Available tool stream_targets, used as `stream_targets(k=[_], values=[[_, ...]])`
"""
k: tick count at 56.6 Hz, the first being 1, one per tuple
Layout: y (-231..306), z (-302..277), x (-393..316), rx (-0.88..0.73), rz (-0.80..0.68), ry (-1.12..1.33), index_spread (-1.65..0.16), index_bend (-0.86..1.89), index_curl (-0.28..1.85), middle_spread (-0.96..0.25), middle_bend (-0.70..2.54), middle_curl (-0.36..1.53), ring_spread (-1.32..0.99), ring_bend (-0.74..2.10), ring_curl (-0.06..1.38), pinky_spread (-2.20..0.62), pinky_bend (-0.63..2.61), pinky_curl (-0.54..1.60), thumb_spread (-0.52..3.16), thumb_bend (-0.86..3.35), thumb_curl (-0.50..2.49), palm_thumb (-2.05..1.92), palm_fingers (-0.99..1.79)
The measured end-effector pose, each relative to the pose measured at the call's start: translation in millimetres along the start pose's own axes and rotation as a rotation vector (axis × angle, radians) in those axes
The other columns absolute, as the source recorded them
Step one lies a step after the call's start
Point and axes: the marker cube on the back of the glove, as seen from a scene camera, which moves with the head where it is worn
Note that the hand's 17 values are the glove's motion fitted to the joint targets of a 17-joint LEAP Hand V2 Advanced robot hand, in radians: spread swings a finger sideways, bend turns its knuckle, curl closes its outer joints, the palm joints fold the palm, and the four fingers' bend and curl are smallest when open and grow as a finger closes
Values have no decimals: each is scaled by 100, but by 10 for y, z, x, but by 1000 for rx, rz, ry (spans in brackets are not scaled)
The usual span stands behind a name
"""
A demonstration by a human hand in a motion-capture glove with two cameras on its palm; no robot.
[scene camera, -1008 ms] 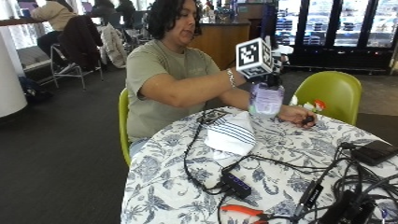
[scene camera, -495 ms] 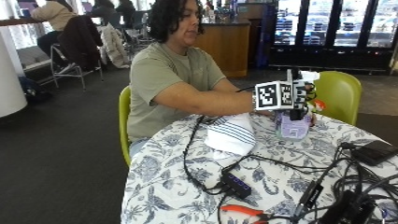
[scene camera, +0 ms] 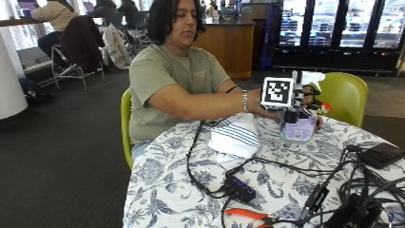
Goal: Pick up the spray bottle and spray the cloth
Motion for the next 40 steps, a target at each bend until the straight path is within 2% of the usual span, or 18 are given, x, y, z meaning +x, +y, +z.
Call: stream_targets(k=[2, 3, 6, 13, 22, 32, 40], values=[[86, -44, 17, -60, 21, 49, -29, 18, 62, -6, 36, 49, -11, 41, 45, -6, 45, 46, 64, -4, 76, 92, 59], [131, -74, 23, -88, 30, 78, -29, 19, 62, -6, 36, 49, -11, 41, 46, -4, 46, 46, 67, -4, 75, 91, 59], [258, -176, 23, -134, 48, 179, -33, 12, 57, -3, 23, 44, -9, 29, 42, 6, 48, 46, 76, -5, 71, 85, 29], [496, -436, -14, -114, 62, 433, -35, 14, 46, 0, 18, 39, -9, 21, 33, 15, 45, 39, 88, -5, 65, 77, 31], [886, -710, -156, -240, 127, 639, -39, 17, 43, 1, 13, 33, -7, 17, 31, 21, 46, 38, 96, -5, 56, 68, 18], [1291, -784, -380, -200, 57, 845, -42, 19, 40, 0, 15, 29, -6, 18, 29, 23, 47, 36, 101, -3, 50, 63, 16], [1449, -781, -466, -277, 38, 902, -42, 21, 39, -1, 16, 28, -7, 20, 29, 22, 40, 34, 103, -3, 47, 62, 15]])
